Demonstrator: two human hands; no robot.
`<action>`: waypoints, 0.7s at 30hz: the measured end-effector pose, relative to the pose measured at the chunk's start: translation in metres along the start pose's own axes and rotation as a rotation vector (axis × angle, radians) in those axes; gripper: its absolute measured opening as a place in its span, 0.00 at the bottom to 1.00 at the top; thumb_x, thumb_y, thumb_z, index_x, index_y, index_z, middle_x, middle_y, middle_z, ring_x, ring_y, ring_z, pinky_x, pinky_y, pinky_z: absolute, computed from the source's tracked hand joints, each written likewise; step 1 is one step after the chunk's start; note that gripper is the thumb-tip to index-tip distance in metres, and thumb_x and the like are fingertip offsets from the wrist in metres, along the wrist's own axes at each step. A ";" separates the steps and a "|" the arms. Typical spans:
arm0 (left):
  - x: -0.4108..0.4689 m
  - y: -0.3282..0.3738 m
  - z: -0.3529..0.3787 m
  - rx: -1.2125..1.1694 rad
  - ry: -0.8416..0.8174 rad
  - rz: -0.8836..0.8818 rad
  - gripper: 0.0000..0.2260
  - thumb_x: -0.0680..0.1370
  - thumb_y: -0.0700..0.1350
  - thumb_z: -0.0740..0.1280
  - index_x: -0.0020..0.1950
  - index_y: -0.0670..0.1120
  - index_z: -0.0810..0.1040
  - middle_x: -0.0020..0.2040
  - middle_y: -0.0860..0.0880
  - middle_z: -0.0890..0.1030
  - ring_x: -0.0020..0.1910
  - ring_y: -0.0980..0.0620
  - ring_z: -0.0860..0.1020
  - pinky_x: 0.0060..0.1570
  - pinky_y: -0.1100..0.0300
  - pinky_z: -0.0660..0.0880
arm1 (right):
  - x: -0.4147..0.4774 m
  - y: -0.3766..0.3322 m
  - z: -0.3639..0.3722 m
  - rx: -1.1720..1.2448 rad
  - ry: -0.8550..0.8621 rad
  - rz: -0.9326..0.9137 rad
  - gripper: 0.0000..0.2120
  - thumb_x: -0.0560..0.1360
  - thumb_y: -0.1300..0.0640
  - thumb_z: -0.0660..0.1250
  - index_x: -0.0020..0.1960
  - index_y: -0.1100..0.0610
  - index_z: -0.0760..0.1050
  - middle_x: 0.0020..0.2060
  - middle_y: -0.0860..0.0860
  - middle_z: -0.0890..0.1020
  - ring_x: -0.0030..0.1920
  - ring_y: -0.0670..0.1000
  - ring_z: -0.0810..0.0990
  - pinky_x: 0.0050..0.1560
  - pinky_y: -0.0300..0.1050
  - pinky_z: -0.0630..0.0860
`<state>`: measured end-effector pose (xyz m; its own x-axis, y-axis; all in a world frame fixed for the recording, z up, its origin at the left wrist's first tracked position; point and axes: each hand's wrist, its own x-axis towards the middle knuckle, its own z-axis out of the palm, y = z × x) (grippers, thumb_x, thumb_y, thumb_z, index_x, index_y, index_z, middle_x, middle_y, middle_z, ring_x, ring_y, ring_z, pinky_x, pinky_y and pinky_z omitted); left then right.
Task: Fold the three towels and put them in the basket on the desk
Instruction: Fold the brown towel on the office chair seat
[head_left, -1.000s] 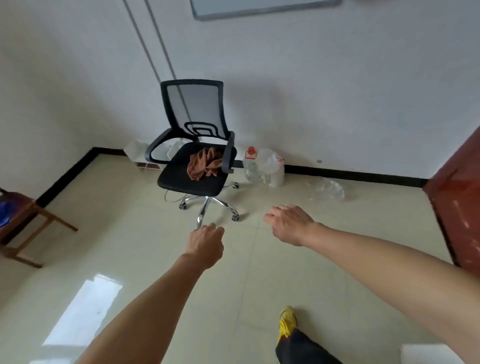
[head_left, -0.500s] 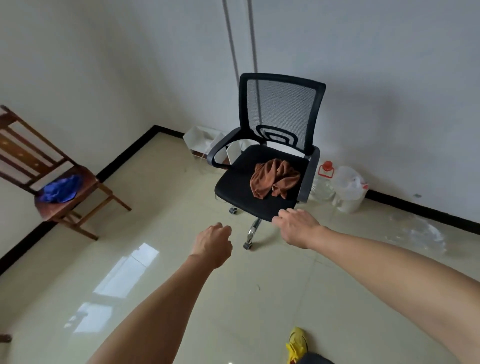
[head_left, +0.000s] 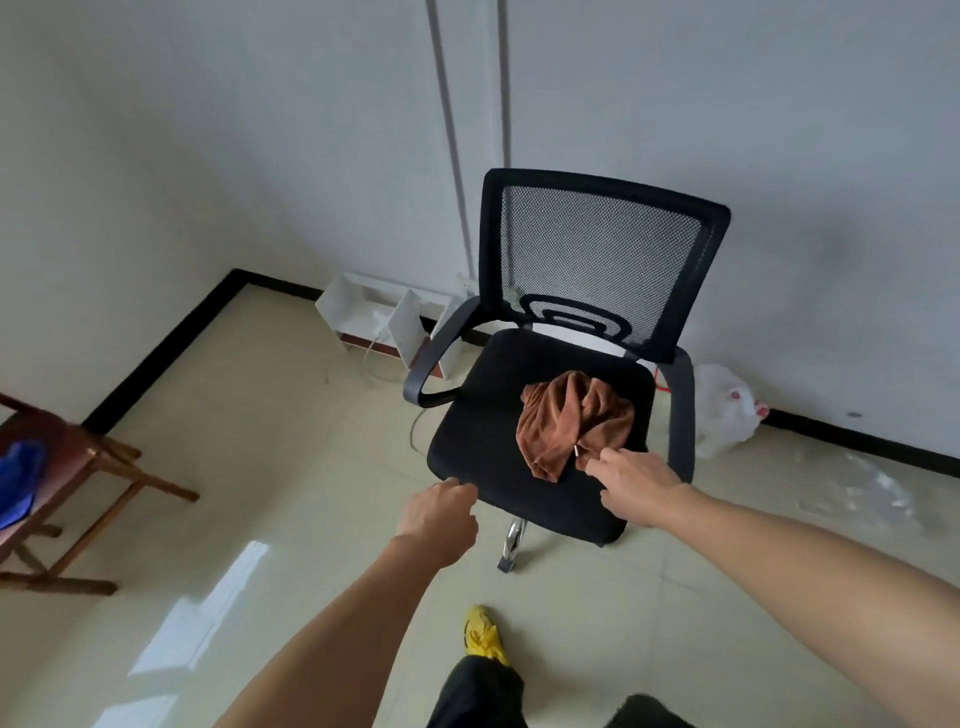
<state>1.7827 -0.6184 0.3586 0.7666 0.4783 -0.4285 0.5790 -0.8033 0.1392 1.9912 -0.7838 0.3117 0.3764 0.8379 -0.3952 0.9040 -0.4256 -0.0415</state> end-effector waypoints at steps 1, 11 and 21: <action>0.016 -0.011 -0.004 -0.001 -0.023 0.012 0.13 0.79 0.46 0.60 0.62 0.47 0.74 0.60 0.49 0.77 0.56 0.46 0.77 0.53 0.55 0.74 | 0.011 -0.001 -0.002 0.023 -0.004 0.031 0.16 0.77 0.58 0.58 0.64 0.53 0.71 0.58 0.52 0.75 0.58 0.55 0.76 0.48 0.49 0.72; 0.153 -0.032 -0.033 -0.169 -0.191 -0.009 0.12 0.76 0.45 0.60 0.57 0.50 0.77 0.55 0.49 0.79 0.48 0.47 0.75 0.45 0.58 0.72 | 0.079 0.029 0.003 0.227 -0.005 0.212 0.16 0.77 0.52 0.62 0.64 0.51 0.72 0.59 0.49 0.75 0.57 0.54 0.78 0.50 0.49 0.74; 0.306 -0.023 0.028 -0.577 -0.355 -0.322 0.03 0.74 0.44 0.67 0.46 0.48 0.78 0.40 0.49 0.78 0.36 0.50 0.75 0.34 0.63 0.68 | 0.190 0.107 0.058 0.545 0.052 0.457 0.14 0.77 0.51 0.62 0.61 0.52 0.76 0.53 0.52 0.82 0.50 0.56 0.82 0.49 0.50 0.78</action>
<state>1.9961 -0.4631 0.1990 0.4558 0.4364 -0.7758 0.8880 -0.2825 0.3628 2.1477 -0.6897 0.1790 0.7148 0.5443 -0.4390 0.4282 -0.8370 -0.3407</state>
